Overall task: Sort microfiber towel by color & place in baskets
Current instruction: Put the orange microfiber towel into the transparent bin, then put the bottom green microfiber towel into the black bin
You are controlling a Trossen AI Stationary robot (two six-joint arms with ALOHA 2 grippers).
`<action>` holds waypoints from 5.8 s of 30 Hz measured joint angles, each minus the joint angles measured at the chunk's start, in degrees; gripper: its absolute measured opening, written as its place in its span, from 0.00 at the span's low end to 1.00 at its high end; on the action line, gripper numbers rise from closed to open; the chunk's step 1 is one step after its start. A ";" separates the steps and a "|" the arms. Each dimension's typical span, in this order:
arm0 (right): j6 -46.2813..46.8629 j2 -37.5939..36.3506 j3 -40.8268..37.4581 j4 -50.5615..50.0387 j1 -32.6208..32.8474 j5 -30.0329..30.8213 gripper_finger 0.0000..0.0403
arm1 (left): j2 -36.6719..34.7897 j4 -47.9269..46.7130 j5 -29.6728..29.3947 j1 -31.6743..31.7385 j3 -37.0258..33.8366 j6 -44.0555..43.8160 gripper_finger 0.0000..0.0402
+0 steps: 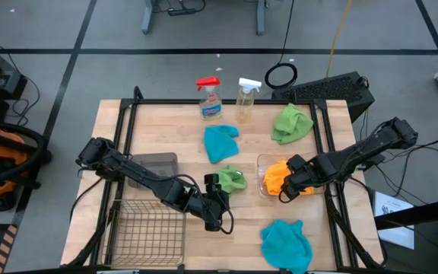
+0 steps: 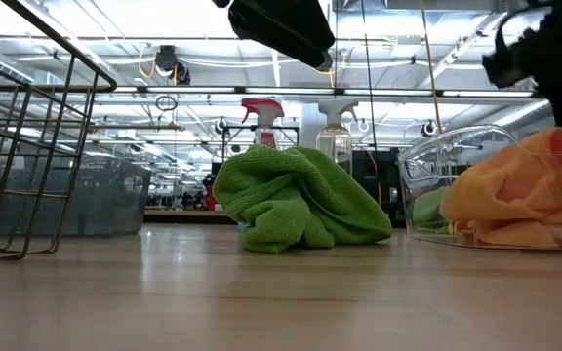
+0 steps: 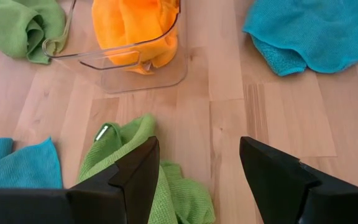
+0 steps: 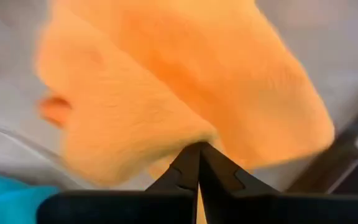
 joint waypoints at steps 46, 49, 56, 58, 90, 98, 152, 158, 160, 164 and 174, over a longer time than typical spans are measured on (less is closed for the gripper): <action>-11.64 14.17 6.45 6.19 -6.10 -0.10 0.00 | 0.04 0.11 0.20 -0.11 0.00 1.09 0.57; -11.06 10.75 6.89 5.82 -5.75 3.34 0.00 | 0.04 0.11 0.22 -0.11 0.00 1.09 0.57; -16.93 8.51 6.94 12.45 -5.78 2.62 0.00 | 0.04 0.13 0.37 -0.11 0.00 1.09 0.57; -18.19 9.32 6.62 15.50 -5.81 0.51 0.00 | 0.04 0.13 0.39 -0.11 0.00 1.09 0.57; -18.00 10.89 -4.12 27.86 -8.40 -7.85 0.00 | 0.04 0.36 0.37 -0.37 0.00 1.07 0.57; -17.56 3.41 -4.04 24.03 -6.52 -0.40 0.00 | 0.04 1.09 -3.42 -0.03 0.00 1.11 0.57; -44.15 19.30 -4.04 61.19 18.98 44.25 0.00 | 10.68 -11.95 -4.21 5.42 -0.02 -21.21 0.77; -45.17 19.03 -4.02 61.88 20.15 44.42 0.00 | 13.52 -8.88 -2.76 6.50 0.00 -21.34 0.75; -46.26 19.02 -4.02 62.57 20.17 44.51 0.00 | 14.88 -8.25 -2.15 7.01 0.00 -21.40 0.71; -49.28 18.99 -4.02 65.17 20.15 44.34 0.00 | 17.56 -6.12 -0.17 7.68 0.28 -21.46 0.60; -56.15 18.99 -4.02 66.97 20.15 44.55 0.00 | 16.70 -7.22 -0.71 6.78 0.41 -23.87 0.18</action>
